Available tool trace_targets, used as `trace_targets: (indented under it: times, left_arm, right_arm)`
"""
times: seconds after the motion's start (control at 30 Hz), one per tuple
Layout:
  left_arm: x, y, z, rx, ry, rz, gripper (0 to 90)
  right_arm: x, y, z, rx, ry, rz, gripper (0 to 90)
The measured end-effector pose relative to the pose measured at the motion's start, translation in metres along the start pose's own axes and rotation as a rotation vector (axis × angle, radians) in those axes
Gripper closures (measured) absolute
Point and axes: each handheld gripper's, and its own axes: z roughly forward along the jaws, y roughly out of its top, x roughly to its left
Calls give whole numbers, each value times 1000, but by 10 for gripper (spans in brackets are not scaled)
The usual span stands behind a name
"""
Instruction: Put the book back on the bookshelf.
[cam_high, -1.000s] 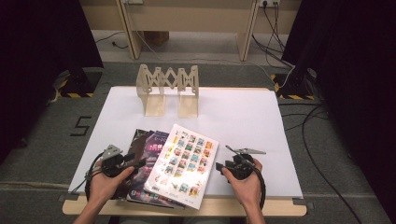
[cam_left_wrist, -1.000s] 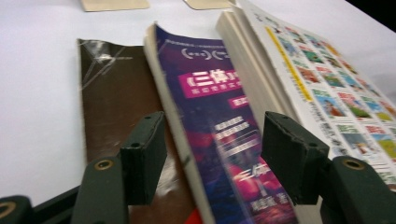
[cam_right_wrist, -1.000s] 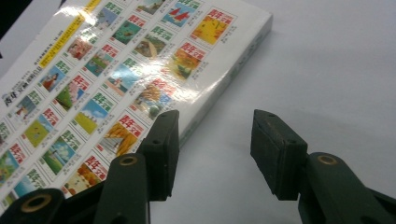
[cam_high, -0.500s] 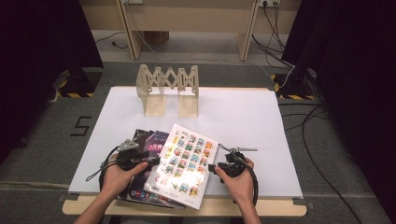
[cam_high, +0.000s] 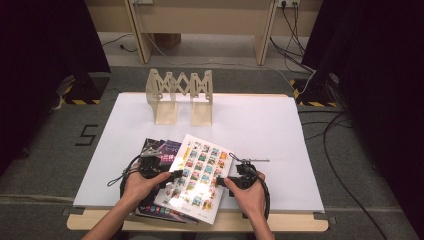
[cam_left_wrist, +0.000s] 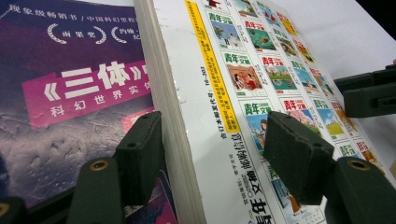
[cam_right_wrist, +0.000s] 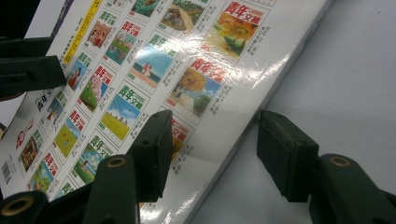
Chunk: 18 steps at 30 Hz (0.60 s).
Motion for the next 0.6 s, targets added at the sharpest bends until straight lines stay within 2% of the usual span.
trace_targets:
  times: [0.07, 0.13, 0.23, 0.33, 0.43, 0.5, 0.53, 0.6]
  left_arm:
    - [-2, 0, 0, 3, 11, -5, 392]
    - [-2, -2, -2, -25, 32, -51, 431]
    - [-6, -4, -3, -46, 57, -80, 469]
    - [-9, -4, -6, -40, 65, -82, 506]
    - [-11, -7, -12, -20, 40, -103, 509]
    - [-8, -13, -19, 0, -12, -157, 520]
    - [-8, -13, -19, 0, -12, -157, 525]
    - [-6, -18, -24, 5, -44, -186, 525]
  right_arm:
    - [1, 1, 1, 3, -8, -2, 458]
    - [2, 2, 1, 10, -15, -10, 457]
    - [2, 3, 1, 17, -14, 7, 459]
    - [2, 4, 2, 19, -20, 13, 460]
    - [1, 3, 2, 12, -14, 5, 464]
    - [2, 3, 1, 11, -21, 18, 462]
    - [2, 3, 1, 11, -21, 18, 462]
    - [3, 1, 2, 1, -29, 12, 463]
